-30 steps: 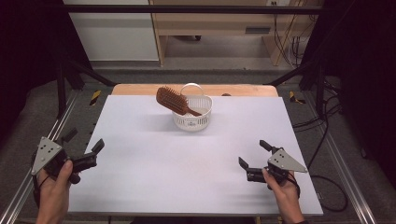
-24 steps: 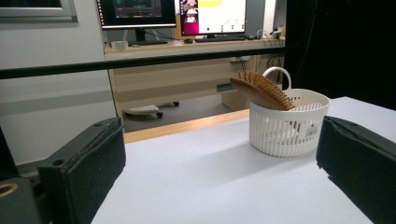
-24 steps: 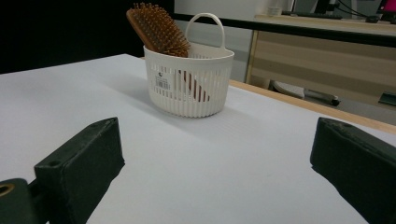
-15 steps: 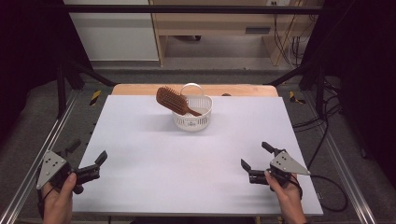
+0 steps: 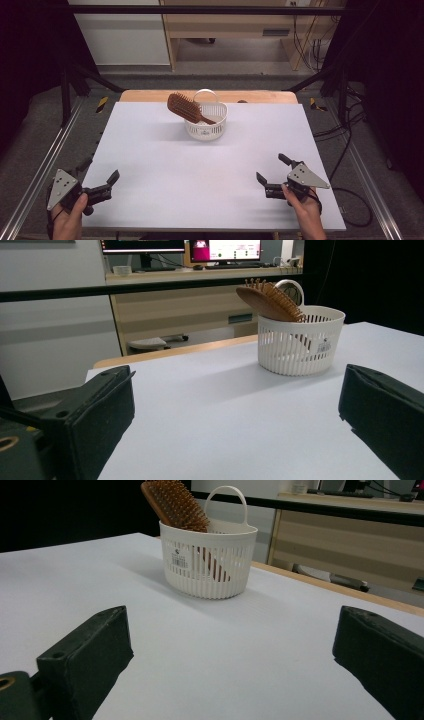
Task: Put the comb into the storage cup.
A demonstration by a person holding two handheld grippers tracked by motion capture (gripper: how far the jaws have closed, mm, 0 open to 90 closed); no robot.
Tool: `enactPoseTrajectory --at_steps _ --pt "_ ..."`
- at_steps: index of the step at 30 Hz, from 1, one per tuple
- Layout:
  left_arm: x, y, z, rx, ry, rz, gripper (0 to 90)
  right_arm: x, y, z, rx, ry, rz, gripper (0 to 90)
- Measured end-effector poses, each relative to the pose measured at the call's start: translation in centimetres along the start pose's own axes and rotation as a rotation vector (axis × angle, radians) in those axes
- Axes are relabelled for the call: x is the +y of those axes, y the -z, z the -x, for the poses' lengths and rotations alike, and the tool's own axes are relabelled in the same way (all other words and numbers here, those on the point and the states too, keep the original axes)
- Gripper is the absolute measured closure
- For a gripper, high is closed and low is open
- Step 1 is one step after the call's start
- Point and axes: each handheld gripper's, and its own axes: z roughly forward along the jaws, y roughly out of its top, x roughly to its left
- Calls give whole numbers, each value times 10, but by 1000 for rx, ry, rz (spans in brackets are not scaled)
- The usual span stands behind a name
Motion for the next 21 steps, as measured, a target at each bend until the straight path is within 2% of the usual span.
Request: enactPoseTrajectory --at_steps 14,21 --pt "-16 -9 17 -35 10 -35 17 -5 -2 -4 13 -3 -7 28" --pt "-21 -17 24 -51 13 -53 18 -7 0 -5 11 -13 9 28"
